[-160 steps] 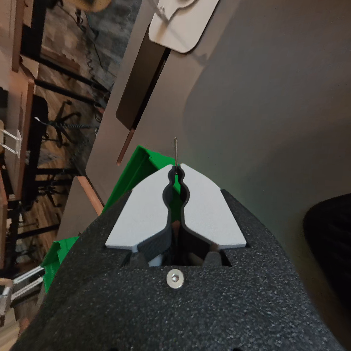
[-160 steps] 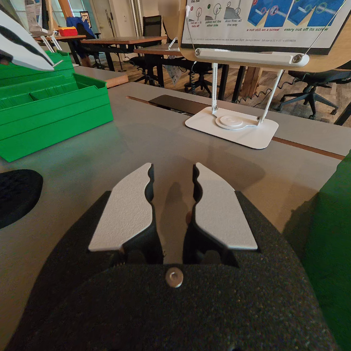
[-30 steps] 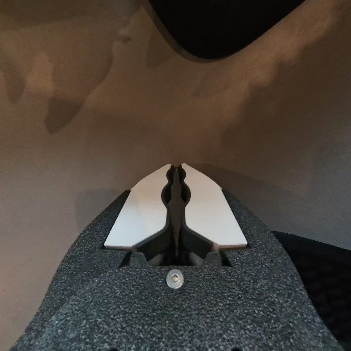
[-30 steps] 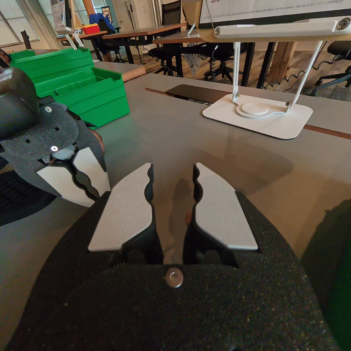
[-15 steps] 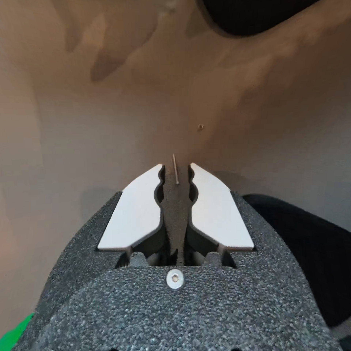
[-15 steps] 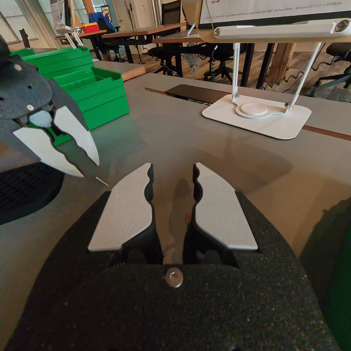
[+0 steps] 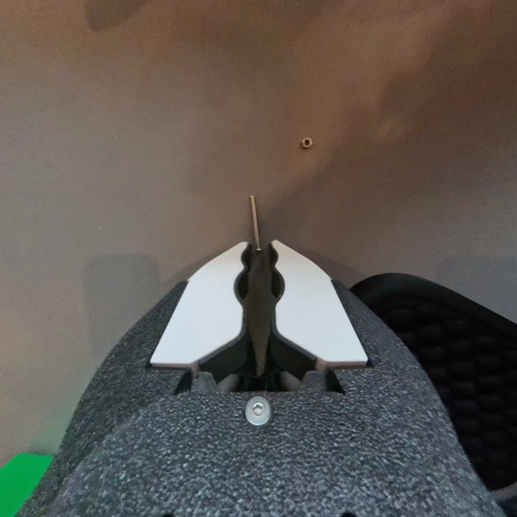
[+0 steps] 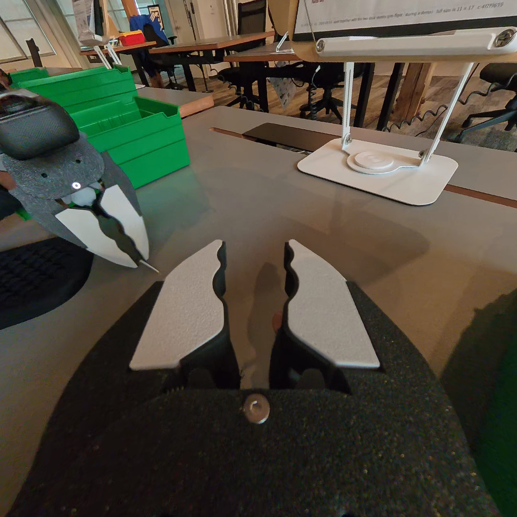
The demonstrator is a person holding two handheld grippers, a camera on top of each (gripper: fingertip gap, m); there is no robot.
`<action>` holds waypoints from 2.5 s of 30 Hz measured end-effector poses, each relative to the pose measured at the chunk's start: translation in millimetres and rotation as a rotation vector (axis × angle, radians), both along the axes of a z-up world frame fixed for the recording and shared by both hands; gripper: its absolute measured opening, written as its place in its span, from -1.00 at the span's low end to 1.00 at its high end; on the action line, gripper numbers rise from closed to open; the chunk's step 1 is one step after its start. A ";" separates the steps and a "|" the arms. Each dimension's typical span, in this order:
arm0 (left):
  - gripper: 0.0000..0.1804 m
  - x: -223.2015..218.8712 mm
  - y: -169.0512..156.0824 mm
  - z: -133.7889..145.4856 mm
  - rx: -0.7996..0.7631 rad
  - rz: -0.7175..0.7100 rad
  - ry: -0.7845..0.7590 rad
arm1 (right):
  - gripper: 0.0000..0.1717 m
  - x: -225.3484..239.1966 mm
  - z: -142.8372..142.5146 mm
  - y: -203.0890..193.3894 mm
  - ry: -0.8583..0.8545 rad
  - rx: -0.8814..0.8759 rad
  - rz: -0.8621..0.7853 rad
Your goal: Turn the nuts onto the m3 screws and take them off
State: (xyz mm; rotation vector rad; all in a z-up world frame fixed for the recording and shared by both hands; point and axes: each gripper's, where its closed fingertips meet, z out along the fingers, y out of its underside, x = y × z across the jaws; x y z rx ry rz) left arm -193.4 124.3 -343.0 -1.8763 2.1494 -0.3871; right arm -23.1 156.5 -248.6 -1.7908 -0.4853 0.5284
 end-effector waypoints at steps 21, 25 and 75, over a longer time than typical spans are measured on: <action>-0.97 70.6 -18.8 98.6 -0.005 0.094 -0.968 | -0.68 -55.1 26.8 -40.4 0.258 -0.005 0.388; -0.96 79.2 -23.8 98.4 -0.019 0.086 -0.986 | -0.76 -63.4 33.8 -47.6 0.313 0.006 0.446; -0.96 90.1 -38.8 64.0 -0.072 0.073 -0.915 | -0.99 -99.5 6.8 -65.3 0.000 0.068 0.553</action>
